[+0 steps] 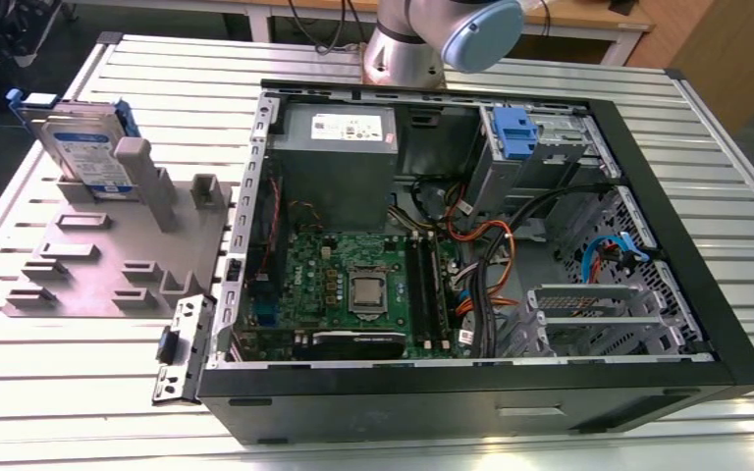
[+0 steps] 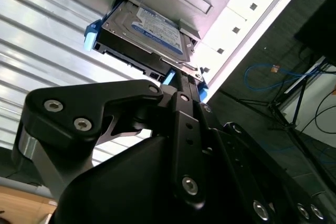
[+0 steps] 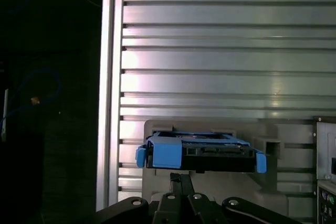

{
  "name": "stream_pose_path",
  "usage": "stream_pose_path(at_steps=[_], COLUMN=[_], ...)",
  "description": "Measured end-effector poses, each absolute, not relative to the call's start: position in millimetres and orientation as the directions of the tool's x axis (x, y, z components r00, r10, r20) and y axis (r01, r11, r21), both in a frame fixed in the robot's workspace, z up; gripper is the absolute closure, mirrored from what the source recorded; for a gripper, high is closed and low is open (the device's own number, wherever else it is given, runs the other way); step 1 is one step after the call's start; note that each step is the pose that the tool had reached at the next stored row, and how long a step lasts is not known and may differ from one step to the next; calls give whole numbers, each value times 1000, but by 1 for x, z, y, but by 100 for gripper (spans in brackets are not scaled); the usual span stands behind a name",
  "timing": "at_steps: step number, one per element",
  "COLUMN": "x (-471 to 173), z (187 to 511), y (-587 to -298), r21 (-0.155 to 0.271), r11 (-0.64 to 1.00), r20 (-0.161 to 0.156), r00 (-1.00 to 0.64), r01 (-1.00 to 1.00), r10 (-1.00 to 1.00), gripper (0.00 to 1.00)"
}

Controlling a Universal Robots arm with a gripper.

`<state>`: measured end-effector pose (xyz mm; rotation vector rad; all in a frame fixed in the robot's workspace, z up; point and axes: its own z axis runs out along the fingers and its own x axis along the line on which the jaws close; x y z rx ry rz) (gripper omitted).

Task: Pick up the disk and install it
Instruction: 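Pick up the disk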

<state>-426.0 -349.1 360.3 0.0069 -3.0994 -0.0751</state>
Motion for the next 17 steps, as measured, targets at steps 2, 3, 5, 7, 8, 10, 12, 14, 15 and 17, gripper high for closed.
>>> stream_pose_path(at_steps=[2, 3, 5, 7, 8, 10, 12, 14, 15, 17], x=[-426, -426, -426, -426, -426, -426, -426, -426, -426, -426], z=[360, 360, 360, 360, 360, 360, 360, 360, 360, 360], y=[-349, -349, -349, -349, -349, -349, -349, -349, -349, -349], r21=[48, 48, 48, 48, 48, 48, 48, 48, 48, 48], r11=[999, 998, 998, 998, 997, 997, 997, 997, 997, 997], r20=[41, 41, 41, 41, 41, 41, 41, 41, 41, 41], r00=[-999, -999, -998, -998, -998, -997, -997, -997, -997, -997], r01=[-19, -27, -40, -50, -53, -57, -58, -58, -58, -59], r10=[-21, -29, -42, -52, -55, -59, -60, -60, -60, -61], gripper=[89, 89, 89, 89, 89, 89, 89, 89, 89, 89])
